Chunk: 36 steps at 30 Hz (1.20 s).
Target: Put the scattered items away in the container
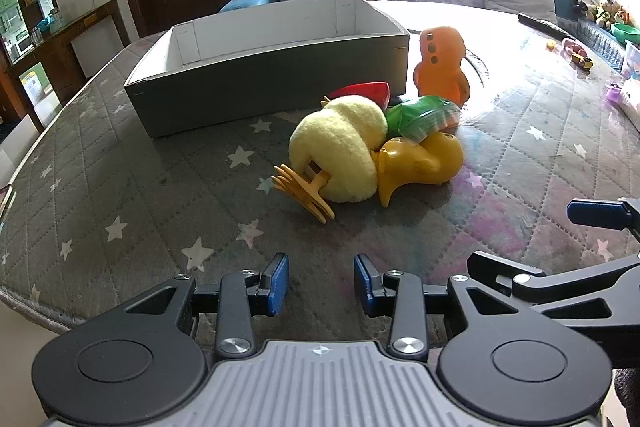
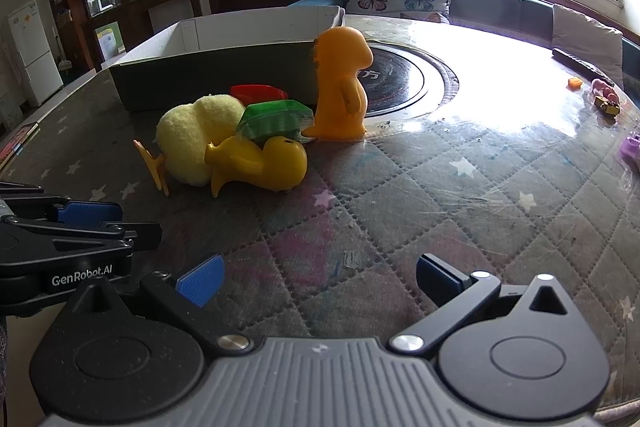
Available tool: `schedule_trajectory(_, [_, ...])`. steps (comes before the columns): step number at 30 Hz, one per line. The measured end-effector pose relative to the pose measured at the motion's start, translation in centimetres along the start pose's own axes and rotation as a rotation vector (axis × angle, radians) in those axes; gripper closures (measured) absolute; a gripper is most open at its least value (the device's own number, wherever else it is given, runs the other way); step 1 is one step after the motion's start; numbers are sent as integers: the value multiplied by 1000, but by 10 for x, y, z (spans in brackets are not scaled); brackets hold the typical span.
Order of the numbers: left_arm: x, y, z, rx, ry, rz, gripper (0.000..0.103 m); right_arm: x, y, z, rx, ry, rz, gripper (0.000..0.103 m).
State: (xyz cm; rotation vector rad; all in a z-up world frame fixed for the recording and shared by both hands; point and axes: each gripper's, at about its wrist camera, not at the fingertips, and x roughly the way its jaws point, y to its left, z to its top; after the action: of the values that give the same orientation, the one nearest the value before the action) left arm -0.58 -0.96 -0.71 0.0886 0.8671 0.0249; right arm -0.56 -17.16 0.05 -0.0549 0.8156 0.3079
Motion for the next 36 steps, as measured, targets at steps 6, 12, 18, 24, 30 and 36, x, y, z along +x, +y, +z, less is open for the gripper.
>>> schedule_trajectory(6, [2,1,2,-4,6,2,65,3,1,2,-5,5,2,0])
schedule_trajectory(12, [5,3,4,-9,9,4,65,5,2,5,-9,7,4,0])
schedule_trajectory(18, [6,4,6,-11,13,5,65,7,2,8,-15,10,7,0])
schedule_trajectory(24, [8,6,8,-15,16,8,65,9,2,11,-21,12,12,0])
schedule_trajectory(30, [10,8,10,-19,18,9,65,12,3,15,-27,12,18,0])
schedule_trajectory(36, [12,11,14,-25,21,5,65,15,4,18,-34,11,24,0])
